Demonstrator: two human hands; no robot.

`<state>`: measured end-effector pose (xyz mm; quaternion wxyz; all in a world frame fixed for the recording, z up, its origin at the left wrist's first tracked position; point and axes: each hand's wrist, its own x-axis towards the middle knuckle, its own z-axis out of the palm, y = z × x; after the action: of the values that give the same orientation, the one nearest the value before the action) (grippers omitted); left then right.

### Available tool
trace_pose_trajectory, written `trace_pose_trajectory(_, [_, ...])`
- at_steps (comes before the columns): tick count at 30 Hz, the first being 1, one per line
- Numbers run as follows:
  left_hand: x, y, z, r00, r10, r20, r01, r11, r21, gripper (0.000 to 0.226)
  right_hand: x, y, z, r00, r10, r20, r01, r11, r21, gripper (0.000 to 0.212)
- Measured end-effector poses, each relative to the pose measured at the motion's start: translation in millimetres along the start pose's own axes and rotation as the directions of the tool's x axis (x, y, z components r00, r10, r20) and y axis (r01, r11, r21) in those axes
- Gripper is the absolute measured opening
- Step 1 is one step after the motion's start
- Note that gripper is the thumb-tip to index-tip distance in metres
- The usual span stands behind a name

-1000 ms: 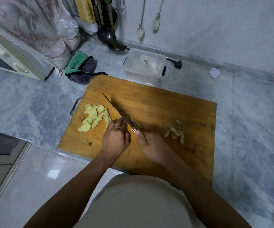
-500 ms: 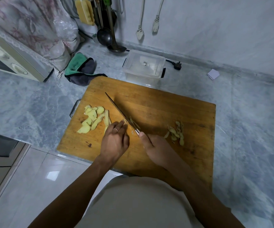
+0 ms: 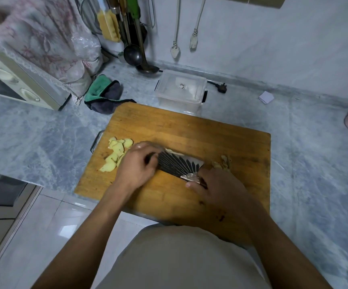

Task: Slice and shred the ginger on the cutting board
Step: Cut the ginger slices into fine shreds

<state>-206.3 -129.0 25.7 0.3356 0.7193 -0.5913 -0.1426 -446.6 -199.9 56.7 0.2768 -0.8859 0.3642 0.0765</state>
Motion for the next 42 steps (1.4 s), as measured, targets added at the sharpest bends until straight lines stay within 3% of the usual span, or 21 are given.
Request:
trace_pose_trajectory(2, [11.2, -0.3, 3.5, 0.961, 0.024, 0.276, -0.050, 0.995, 0.087, 0.023, -1.7, -4.5, 0.5, 0.999, -0.029, 0.035, 0.031, 0.998, -0.062, 0.036])
trace_pose_trajectory(4, [20.2, 1.5, 10.1, 0.896, -0.036, 0.444, -0.026, 0.991, 0.132, 0.027, -2.8, -8.6, 4.3, 0.997, -0.057, 0.054, 0.062, 0.993, -0.104, 0.042])
trace_pose_trajectory(6, [27.1, 2.4, 17.0, 0.835, -0.131, 0.534, 0.024, 0.979, 0.203, 0.035, -4.3, -10.6, 9.3, 0.995, -0.087, 0.056, 0.092, 0.990, -0.103, 0.041])
trace_pose_trajectory(8, [30.0, 2.0, 21.4, 0.818, -0.200, 0.540, 0.054, 0.960, 0.274, 0.040, -6.0, -10.8, 12.9, 0.993, -0.104, 0.048, 0.108, 0.990, -0.087, 0.040])
trace_pose_trajectory(14, [19.1, 12.1, 2.9, 0.967, -0.128, 0.221, 0.112, 0.990, 0.080, 0.036, -10.9, -3.1, 14.3, 0.996, -0.093, 0.019, 0.092, 0.995, 0.032, 0.041])
trace_pose_trajectory(17, [10.0, 23.0, -14.7, 0.993, -0.111, -0.037, 0.110, 0.994, -0.028, 0.028, -17.3, 1.0, 12.5, 0.997, -0.066, 0.051, 0.052, 0.971, 0.235, 0.043])
trace_pose_trajectory(22, [-9.9, 34.9, -31.4, 0.883, -0.184, -0.431, 0.123, 0.979, -0.165, 0.022, -18.6, 1.4, 8.3, 0.992, 0.030, 0.126, -0.104, 0.766, 0.635, 0.050])
trace_pose_trajectory(25, [-22.9, 33.4, -23.9, 0.822, -0.226, -0.523, 0.158, 0.973, -0.171, 0.020, -16.9, -4.0, 3.3, 0.974, 0.130, 0.185, -0.226, 0.592, 0.774, 0.054])
trace_pose_trajectory(27, [-29.3, 21.5, -10.8, 0.883, -0.236, -0.406, 0.209, 0.972, -0.112, 0.021, -14.3, -5.6, -2.2, 0.963, 0.192, 0.189, -0.261, 0.492, 0.830, 0.055])
trace_pose_trajectory(29, [-29.8, 7.4, 5.2, 0.976, -0.196, -0.092, 0.197, 0.980, 0.000, 0.029, -10.8, -5.0, -10.5, 0.956, 0.236, 0.177, -0.268, 0.446, 0.854, 0.056])
trace_pose_trajectory(30, [-27.1, 1.2, 12.7, 0.986, -0.147, 0.082, 0.142, 0.988, 0.062, 0.036, -8.9, -4.2, -14.5, 0.952, 0.255, 0.171, -0.271, 0.438, 0.857, 0.057])
trace_pose_trajectory(32, [-14.8, -4.9, 24.9, 0.938, -0.050, 0.344, -0.006, 0.987, 0.161, 0.048, -6.6, -1.6, -21.4, 0.943, 0.288, 0.167, -0.282, 0.426, 0.859, 0.056])
trace_pose_trajectory(34, [3.0, -5.2, 34.7, 0.871, -0.025, 0.491, -0.119, 0.958, 0.261, 0.053, -5.7, 2.0, -24.9, 0.937, 0.306, 0.168, -0.289, 0.411, 0.865, 0.055])
trace_pose_trajectory(37, [21.6, -2.0, 47.4, 0.814, -0.141, 0.564, -0.129, 0.902, 0.412, 0.053, -6.2, 5.4, -25.8, 0.932, 0.318, 0.172, -0.297, 0.400, 0.867, 0.056])
trace_pose_trajectory(42, [12.1, -4.1, 59.7, 0.908, -0.055, 0.415, -0.037, 0.977, 0.211, 0.028, -8.9, 9.5, -22.5, 0.936, 0.325, 0.138, -0.274, 0.425, 0.862, 0.058])
